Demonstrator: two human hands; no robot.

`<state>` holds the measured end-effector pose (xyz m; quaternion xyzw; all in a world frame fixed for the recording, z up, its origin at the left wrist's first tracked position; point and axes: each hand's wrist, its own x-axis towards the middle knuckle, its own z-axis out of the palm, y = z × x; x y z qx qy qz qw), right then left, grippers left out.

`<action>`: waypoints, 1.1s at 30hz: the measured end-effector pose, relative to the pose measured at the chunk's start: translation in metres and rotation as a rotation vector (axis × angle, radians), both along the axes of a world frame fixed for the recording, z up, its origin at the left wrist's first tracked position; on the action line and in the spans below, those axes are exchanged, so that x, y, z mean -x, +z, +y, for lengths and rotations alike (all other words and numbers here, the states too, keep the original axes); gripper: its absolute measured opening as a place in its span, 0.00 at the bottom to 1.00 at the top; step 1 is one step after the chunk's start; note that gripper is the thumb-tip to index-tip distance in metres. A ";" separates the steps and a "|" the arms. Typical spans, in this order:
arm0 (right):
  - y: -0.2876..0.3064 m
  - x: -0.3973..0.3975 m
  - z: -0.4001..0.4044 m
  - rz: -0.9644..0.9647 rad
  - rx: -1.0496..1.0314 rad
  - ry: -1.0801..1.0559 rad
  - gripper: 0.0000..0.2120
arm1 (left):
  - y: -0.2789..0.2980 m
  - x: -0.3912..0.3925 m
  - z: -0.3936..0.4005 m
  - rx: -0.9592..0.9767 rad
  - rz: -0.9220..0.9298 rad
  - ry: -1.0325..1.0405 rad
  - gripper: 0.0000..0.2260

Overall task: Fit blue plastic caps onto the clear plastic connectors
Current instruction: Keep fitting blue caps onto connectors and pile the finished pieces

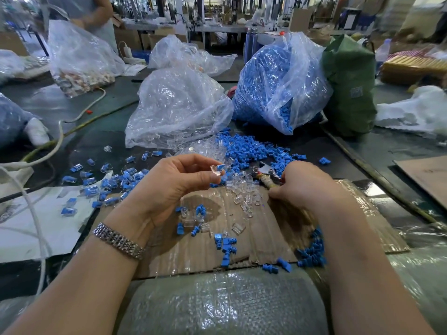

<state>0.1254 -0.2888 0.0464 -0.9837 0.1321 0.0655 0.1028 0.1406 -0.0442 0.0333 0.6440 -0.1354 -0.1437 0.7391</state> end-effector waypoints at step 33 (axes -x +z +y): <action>0.016 0.023 0.027 0.056 -0.713 0.455 0.16 | -0.002 -0.005 -0.006 0.009 -0.203 0.207 0.09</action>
